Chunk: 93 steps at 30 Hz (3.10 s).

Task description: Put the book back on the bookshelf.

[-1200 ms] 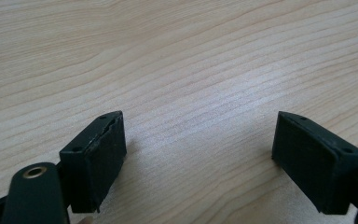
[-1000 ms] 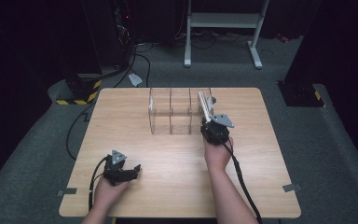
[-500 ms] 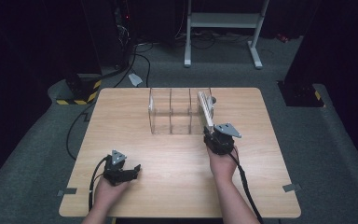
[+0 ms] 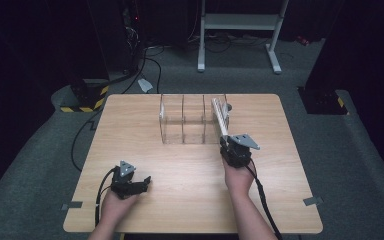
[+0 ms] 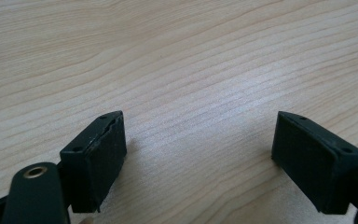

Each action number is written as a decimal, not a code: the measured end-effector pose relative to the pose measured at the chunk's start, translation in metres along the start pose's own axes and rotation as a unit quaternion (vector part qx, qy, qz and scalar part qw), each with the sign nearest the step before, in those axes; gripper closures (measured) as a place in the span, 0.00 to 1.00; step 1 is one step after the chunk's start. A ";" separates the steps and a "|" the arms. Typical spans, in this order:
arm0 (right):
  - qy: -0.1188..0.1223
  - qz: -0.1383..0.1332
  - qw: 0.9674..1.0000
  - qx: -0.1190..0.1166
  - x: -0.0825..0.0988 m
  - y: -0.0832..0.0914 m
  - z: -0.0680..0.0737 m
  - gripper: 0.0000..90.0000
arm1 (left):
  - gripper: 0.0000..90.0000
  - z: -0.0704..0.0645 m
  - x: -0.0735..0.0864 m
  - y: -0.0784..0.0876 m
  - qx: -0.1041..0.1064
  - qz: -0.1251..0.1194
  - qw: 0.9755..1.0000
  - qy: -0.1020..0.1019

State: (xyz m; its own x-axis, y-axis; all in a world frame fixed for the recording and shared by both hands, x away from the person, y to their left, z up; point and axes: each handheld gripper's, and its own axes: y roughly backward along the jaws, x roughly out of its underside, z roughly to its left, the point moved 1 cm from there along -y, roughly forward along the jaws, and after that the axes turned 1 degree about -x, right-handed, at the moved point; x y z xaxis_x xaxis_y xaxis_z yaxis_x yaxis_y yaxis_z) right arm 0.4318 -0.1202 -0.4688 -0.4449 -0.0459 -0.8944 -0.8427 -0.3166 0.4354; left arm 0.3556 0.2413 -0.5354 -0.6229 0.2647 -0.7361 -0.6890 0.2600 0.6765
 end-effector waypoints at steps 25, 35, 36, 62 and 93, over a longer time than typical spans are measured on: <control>-0.018 -0.002 1.000 0.004 0.002 0.006 0.002 0.69 | 0.20 0.000 0.000 0.000 0.001 0.000 1.000 0.001; 0.013 0.001 1.000 -0.001 0.010 0.014 -0.005 0.77 | 0.20 -0.001 0.000 0.000 0.001 -0.001 1.000 0.002; 0.014 -0.001 1.000 0.001 0.010 0.015 -0.006 0.78 | 0.20 -0.001 0.000 0.000 0.001 -0.001 1.000 0.002; -0.022 -0.002 1.000 -0.009 0.006 0.002 -0.005 0.86 | 0.20 -0.001 0.000 0.000 0.001 -0.001 1.000 0.003; -0.018 -0.008 1.000 -0.006 0.003 -0.003 -0.002 0.84 | 0.20 -0.001 0.000 0.000 0.001 -0.001 1.000 0.003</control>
State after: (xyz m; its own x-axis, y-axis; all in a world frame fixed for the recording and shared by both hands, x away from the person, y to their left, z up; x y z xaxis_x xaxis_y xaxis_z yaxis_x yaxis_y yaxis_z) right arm 0.4340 -0.1214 -0.4728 -0.4426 -0.0062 -0.8967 -0.8460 -0.3286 0.4199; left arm 0.3553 0.2408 -0.5356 -0.6233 0.2595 -0.7377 -0.6897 0.2621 0.6750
